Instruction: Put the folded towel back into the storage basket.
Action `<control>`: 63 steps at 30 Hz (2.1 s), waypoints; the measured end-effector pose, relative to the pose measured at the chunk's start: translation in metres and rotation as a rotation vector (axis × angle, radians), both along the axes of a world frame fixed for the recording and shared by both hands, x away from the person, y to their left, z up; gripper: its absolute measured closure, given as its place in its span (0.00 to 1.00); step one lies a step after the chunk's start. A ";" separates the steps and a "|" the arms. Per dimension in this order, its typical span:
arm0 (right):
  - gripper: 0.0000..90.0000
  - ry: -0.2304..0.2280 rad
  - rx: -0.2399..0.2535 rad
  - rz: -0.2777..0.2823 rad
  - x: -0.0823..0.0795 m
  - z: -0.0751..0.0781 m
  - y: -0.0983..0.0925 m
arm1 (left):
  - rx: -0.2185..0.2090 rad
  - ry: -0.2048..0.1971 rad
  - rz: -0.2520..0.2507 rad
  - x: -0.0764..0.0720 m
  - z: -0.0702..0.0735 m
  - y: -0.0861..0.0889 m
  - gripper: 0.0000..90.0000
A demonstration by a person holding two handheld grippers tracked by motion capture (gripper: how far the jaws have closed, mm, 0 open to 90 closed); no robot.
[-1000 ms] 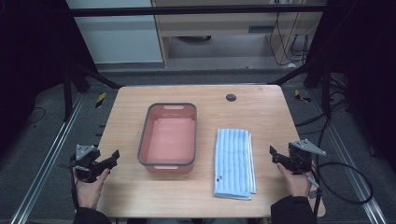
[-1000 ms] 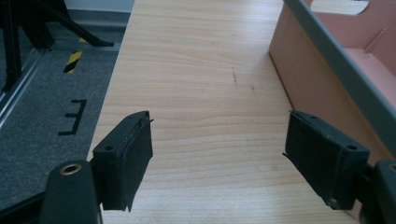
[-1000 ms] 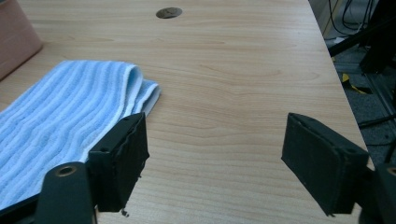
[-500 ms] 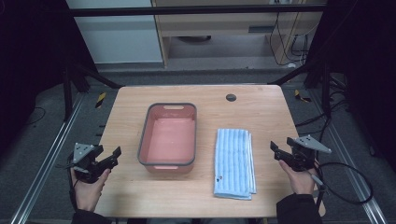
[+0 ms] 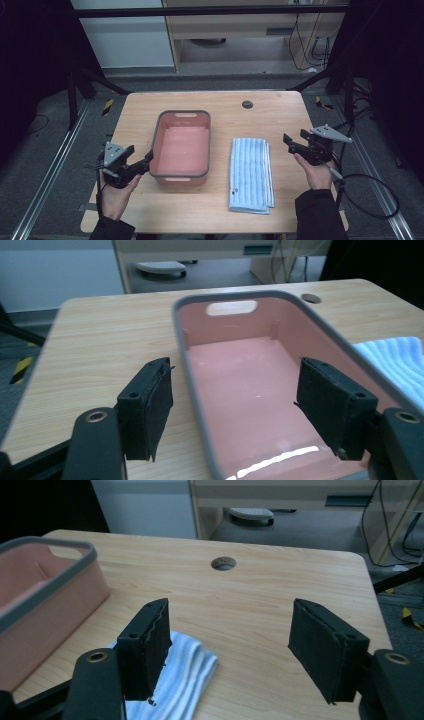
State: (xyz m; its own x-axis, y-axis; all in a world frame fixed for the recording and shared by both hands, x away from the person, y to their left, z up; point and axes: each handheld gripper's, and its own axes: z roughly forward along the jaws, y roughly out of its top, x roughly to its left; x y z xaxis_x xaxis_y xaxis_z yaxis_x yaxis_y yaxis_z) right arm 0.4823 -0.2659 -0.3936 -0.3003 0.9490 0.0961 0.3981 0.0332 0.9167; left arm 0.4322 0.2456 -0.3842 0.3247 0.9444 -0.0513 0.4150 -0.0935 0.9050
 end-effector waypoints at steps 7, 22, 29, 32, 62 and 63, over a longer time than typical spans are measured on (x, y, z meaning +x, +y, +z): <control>0.37 -0.006 0.027 0.016 0.012 0.012 0.004 | 0.015 -0.002 -0.054 0.001 0.004 -0.033 0.34; 0.37 0.033 -0.005 0.062 0.034 0.013 0.013 | 0.034 0.029 -0.221 -0.001 -0.001 -0.122 0.40; 0.38 0.060 -0.022 0.071 0.042 0.004 0.018 | 0.070 0.056 -0.268 -0.007 -0.012 -0.149 0.41; 0.39 0.071 -0.026 0.072 0.045 -0.002 0.020 | 0.072 0.072 -0.281 -0.010 -0.016 -0.158 0.42; 0.42 0.179 -0.062 0.117 0.063 -0.048 0.044 | 0.115 0.238 -0.357 -0.026 -0.082 -0.202 0.49; 0.43 0.181 -0.067 0.118 0.063 -0.050 0.043 | 0.115 0.244 -0.356 -0.026 -0.084 -0.202 0.50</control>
